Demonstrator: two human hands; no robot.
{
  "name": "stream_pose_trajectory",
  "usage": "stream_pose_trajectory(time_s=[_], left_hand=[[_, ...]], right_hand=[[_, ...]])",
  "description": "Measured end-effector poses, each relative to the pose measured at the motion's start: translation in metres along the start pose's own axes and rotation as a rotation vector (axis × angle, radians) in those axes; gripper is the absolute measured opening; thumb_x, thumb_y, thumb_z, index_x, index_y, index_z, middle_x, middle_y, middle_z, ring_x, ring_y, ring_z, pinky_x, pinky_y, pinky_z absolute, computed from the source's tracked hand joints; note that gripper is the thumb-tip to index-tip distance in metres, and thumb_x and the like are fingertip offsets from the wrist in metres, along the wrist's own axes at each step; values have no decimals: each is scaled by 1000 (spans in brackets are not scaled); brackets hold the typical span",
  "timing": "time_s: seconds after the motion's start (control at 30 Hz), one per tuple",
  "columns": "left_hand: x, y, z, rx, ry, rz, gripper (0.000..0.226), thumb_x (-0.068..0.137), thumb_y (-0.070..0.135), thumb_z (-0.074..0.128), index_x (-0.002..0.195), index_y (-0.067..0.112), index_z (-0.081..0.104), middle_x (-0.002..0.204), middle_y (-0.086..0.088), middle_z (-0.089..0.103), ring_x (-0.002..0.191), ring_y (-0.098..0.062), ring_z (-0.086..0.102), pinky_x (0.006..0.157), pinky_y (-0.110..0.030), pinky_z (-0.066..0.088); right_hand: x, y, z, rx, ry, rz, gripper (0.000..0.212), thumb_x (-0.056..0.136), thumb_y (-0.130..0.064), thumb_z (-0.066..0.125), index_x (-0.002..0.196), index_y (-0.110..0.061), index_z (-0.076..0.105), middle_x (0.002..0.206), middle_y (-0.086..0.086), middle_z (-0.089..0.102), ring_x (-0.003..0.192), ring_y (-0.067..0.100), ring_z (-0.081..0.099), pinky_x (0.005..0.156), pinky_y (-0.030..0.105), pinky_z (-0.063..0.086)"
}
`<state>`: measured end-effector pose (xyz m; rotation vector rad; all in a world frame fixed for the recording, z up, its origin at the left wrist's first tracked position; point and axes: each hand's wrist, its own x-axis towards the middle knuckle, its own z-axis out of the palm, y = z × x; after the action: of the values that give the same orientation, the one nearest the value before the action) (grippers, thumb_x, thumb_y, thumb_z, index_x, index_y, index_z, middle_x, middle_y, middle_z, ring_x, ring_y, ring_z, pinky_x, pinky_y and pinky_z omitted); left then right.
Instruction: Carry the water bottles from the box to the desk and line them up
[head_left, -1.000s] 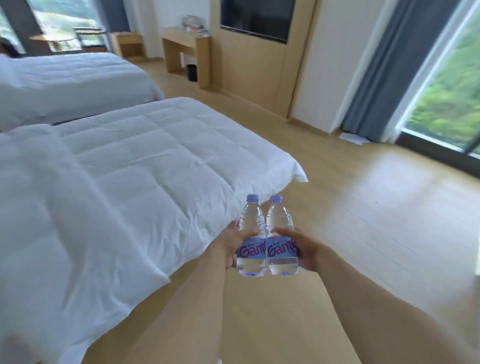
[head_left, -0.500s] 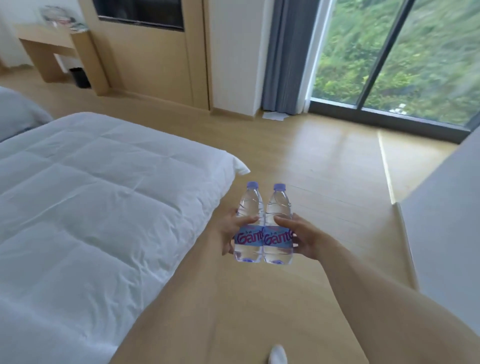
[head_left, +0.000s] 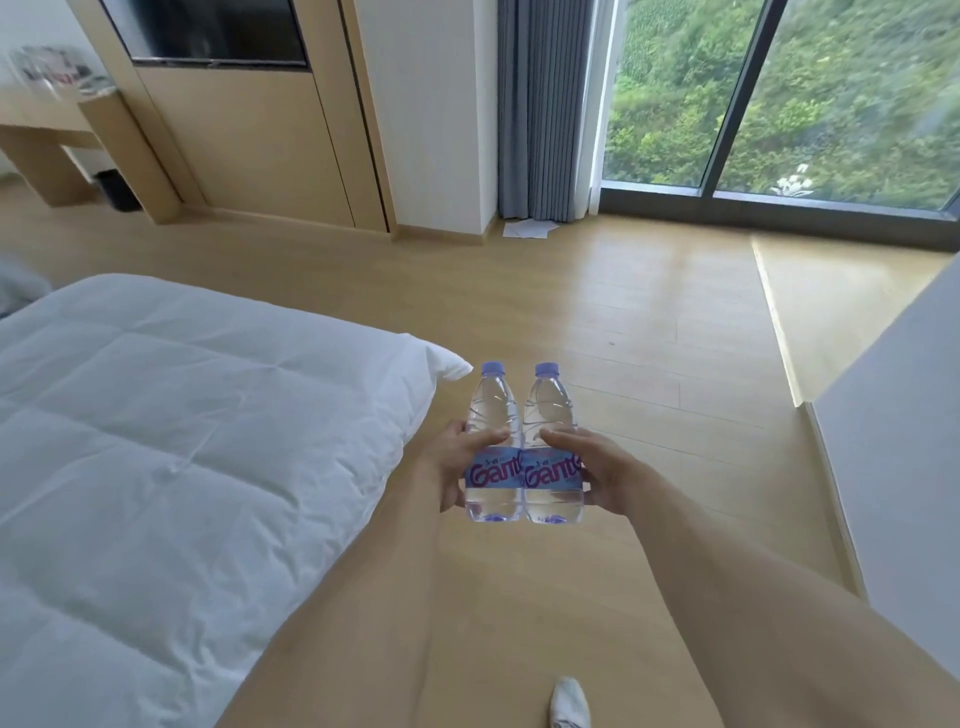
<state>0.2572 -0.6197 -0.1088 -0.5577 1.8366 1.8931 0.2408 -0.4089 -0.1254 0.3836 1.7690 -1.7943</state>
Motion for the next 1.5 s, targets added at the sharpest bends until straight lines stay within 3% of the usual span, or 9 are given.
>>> stream_pose_trajectory(time_s=[0.13, 0.3, 0.57, 0.67, 0.77, 0.97, 1.17, 1.37, 1.5], left_hand=[[50, 29, 26, 1, -6, -7, 46, 76, 38, 85, 108, 23, 56, 99, -9, 76, 79, -25, 73, 68, -49, 59], [101, 66, 50, -16, 2, -20, 50, 76, 37, 85, 116, 22, 59, 105, -11, 76, 83, -28, 73, 72, -53, 60], [200, 129, 52, -39, -35, -5, 52, 76, 36, 85, 116, 18, 57, 108, -11, 75, 81, -28, 74, 66, -53, 59], [246, 156, 44, -50, -59, 0, 59, 67, 38, 88, 114, 20, 58, 111, -12, 75, 86, -30, 73, 73, -58, 59], [296, 188, 30, -51, -81, -1, 67, 56, 42, 90, 111, 20, 58, 107, -11, 76, 86, -30, 74, 71, -55, 59], [388, 262, -4, -44, -121, -17, 47, 74, 34, 87, 108, 20, 58, 100, -7, 76, 76, -26, 74, 63, -49, 59], [456, 319, -34, -32, -120, -8, 44, 77, 31, 85, 110, 19, 58, 108, -12, 74, 90, -34, 71, 85, -67, 54], [521, 358, -59, -21, -75, -13, 38, 80, 33, 82, 107, 21, 57, 112, -13, 74, 83, -30, 72, 75, -57, 58], [570, 384, -75, -52, 1, -22, 37, 81, 32, 82, 108, 22, 58, 110, -11, 74, 85, -31, 73, 78, -60, 57]], right_hand=[[38, -35, -39, -2, -7, 9, 42, 77, -39, 84, 114, -25, 69, 101, 10, 76, 97, 27, 73, 84, 46, 59], [79, -70, -74, 19, -15, 1, 45, 77, -38, 84, 117, -23, 68, 101, 12, 76, 95, 28, 74, 83, 46, 60], [164, -136, -101, 18, -24, -42, 49, 73, -41, 84, 114, -18, 70, 99, 14, 76, 89, 27, 75, 76, 43, 60], [208, -167, -104, -3, -1, -44, 51, 72, -42, 84, 113, -17, 70, 98, 13, 77, 87, 25, 75, 72, 41, 60], [256, -200, -104, -12, 19, -42, 42, 80, -41, 80, 113, -19, 71, 99, 12, 77, 86, 24, 76, 71, 40, 60], [341, -272, -94, -14, 54, -40, 42, 78, -43, 82, 112, -20, 72, 102, 13, 77, 89, 26, 76, 74, 42, 60], [414, -326, -83, 2, 55, -41, 40, 79, -43, 82, 110, -19, 72, 99, 14, 77, 88, 26, 76, 78, 44, 61], [495, -369, -75, -21, 22, -28, 43, 79, -42, 82, 112, -17, 70, 99, 14, 77, 90, 27, 75, 83, 47, 60], [562, -402, -73, -49, -23, -6, 44, 80, -42, 81, 114, -17, 68, 99, 13, 77, 90, 26, 75, 84, 46, 60]])
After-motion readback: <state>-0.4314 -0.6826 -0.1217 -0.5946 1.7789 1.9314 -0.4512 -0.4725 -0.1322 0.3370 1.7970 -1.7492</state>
